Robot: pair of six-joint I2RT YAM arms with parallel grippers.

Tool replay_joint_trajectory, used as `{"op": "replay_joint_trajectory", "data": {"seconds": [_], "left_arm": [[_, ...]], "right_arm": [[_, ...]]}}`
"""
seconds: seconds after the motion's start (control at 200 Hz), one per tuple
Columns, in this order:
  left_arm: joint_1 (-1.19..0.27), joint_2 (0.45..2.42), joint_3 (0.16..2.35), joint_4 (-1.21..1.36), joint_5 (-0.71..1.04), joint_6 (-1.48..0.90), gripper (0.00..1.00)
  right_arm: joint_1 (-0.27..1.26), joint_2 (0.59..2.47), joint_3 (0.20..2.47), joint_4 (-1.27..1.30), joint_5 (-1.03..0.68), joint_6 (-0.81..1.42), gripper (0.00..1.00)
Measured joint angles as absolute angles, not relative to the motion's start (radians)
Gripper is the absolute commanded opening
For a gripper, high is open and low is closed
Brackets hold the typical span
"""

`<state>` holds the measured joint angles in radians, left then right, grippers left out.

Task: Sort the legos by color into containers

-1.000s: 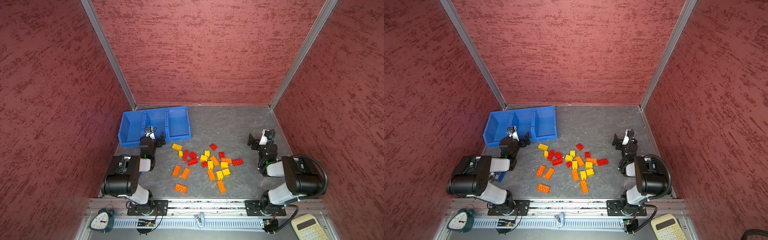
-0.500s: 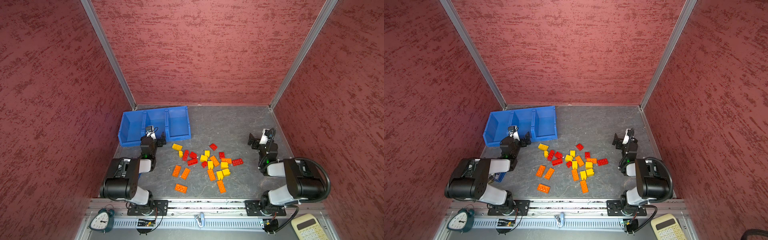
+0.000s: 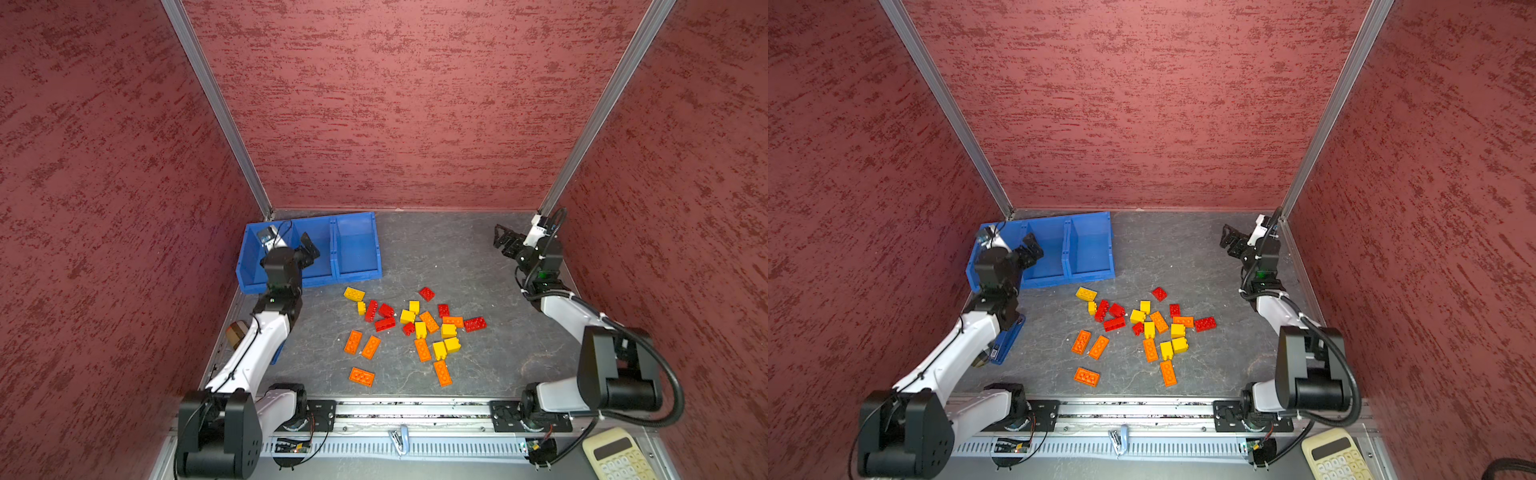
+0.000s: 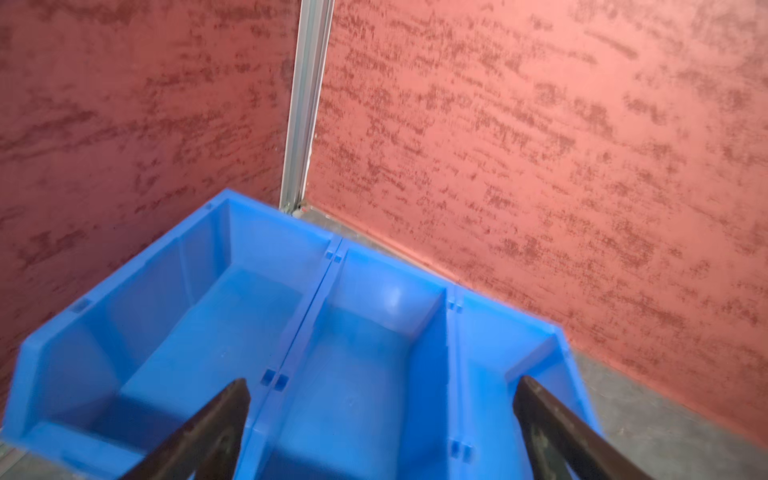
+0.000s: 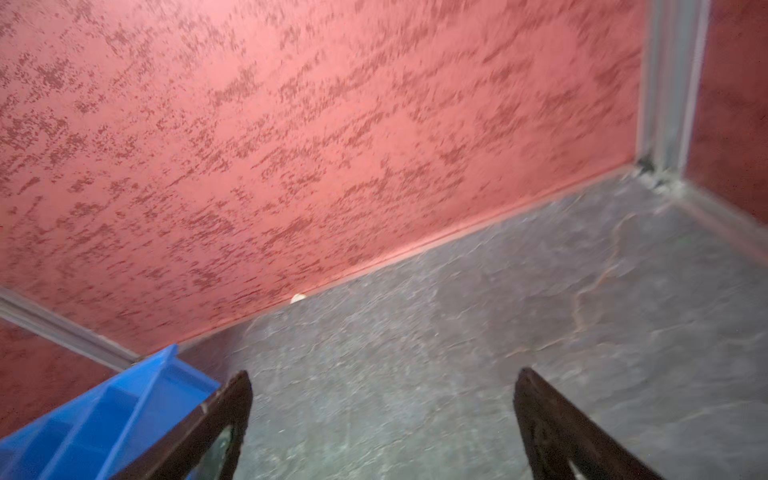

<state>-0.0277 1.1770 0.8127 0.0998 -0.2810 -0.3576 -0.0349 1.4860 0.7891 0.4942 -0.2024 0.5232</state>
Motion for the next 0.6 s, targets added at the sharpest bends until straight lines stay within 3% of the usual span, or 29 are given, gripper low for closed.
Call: {"op": "replay_joint_trajectory", "data": {"seconds": [0.24, 0.456, 0.596], "left_arm": [[-0.074, 1.618, 1.348, -0.336, -0.208, -0.411, 0.99], [-0.150, 1.963, 1.681, -0.641, -0.196, -0.399, 0.99], [-0.183, 2.082, 1.796, -0.754, -0.184, -0.400, 0.99]], "right_arm": [[0.020, 1.649, 0.908, 0.385, -0.340, 0.717, 0.99], [0.028, 1.637, 0.927, 0.331, -0.356, 0.744, 0.99], [0.028, 1.616, 0.927, 0.270, -0.350, 0.725, 0.99]]}}
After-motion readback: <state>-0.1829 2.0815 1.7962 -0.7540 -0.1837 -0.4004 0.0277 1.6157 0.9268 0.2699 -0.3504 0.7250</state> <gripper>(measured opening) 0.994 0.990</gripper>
